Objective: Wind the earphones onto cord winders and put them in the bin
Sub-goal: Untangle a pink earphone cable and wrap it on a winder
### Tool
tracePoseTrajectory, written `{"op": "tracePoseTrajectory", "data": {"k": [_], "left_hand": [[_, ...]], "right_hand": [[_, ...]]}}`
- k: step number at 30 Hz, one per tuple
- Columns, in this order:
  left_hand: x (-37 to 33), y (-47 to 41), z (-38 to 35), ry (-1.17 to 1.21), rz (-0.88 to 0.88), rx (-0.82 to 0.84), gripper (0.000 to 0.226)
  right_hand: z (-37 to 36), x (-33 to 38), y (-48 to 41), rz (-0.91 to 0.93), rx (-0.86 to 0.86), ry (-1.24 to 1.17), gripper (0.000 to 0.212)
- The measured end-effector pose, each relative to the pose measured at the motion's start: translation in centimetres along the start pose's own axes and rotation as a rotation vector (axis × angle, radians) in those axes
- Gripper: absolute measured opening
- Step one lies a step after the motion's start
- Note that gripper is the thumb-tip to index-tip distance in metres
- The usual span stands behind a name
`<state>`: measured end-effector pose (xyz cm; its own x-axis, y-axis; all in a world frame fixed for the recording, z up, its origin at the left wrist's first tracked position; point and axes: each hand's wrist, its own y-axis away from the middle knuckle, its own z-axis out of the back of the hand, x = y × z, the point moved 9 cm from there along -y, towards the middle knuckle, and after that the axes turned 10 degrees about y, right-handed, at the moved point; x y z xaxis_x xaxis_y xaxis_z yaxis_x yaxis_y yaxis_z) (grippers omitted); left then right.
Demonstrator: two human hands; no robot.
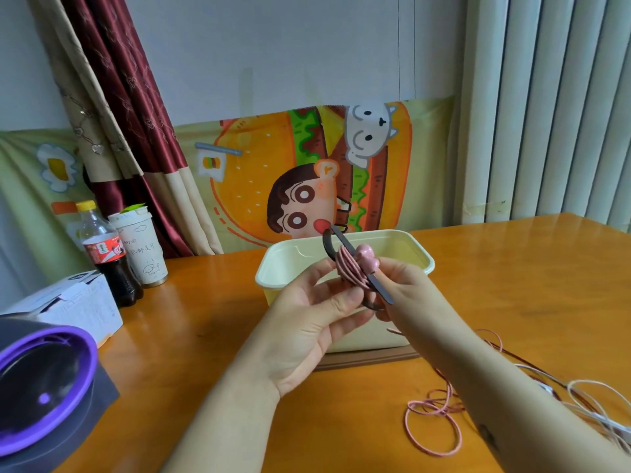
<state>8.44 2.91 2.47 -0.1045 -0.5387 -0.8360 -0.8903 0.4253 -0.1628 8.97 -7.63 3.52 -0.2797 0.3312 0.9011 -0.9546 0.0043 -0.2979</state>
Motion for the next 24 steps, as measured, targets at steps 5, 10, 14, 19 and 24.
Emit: {"op": "tracePoseTrajectory", "data": {"k": [5, 10, 14, 19, 24], "left_hand": [[-0.7, -0.2, 0.1, -0.037, -0.056, 0.006, 0.039], [-1.4, -0.2, 1.2, -0.027, -0.125, -0.074, 0.033], [-1.9, -0.2, 2.9, -0.066, -0.163, -0.195, 0.027], [-2.4, 0.3, 2.9, -0.28, -0.179, -0.222, 0.024], [-2.1, 0.4, 2.5, -0.291, -0.14, -0.21, 0.023]], "right_hand": [[0.3, 0.7, 0.1, 0.061, 0.0, 0.195, 0.034], [-1.2, 2.0, 0.6, 0.189, 0.099, 0.492, 0.026], [-1.8, 2.3, 1.1, 0.194, 0.167, 0.687, 0.023], [-1.2, 3.0, 1.5, 0.219, 0.148, 0.88, 0.025], [-0.5, 3.8, 1.9, 0.235, 0.102, 0.999, 0.024]]}}
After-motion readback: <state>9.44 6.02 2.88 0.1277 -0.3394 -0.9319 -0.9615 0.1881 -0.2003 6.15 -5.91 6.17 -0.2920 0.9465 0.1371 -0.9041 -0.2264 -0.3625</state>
